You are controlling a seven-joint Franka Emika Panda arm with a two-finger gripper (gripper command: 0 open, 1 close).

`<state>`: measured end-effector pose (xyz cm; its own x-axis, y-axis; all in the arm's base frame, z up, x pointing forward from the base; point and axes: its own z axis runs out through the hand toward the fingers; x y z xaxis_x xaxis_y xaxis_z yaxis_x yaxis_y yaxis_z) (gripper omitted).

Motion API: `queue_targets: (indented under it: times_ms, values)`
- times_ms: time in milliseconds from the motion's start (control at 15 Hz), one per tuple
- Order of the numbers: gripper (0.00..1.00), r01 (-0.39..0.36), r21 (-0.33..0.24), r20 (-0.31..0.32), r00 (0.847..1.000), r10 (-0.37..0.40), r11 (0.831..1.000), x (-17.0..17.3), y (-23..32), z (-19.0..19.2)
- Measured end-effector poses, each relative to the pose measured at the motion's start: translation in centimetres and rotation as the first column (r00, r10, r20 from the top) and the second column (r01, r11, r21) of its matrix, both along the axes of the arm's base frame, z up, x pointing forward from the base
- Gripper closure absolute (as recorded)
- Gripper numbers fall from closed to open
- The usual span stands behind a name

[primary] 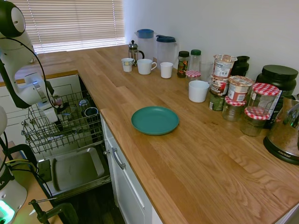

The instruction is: Put the fork in the dishwasher

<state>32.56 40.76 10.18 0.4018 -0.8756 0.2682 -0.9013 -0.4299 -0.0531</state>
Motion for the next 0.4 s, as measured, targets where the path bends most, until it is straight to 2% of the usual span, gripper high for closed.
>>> queue_targets:
  times_ms: [400]
  values:
    - [0.0,0.0,-0.022,0.04,0.999,0.001,1.0,-4.6,-1.1,9.0]
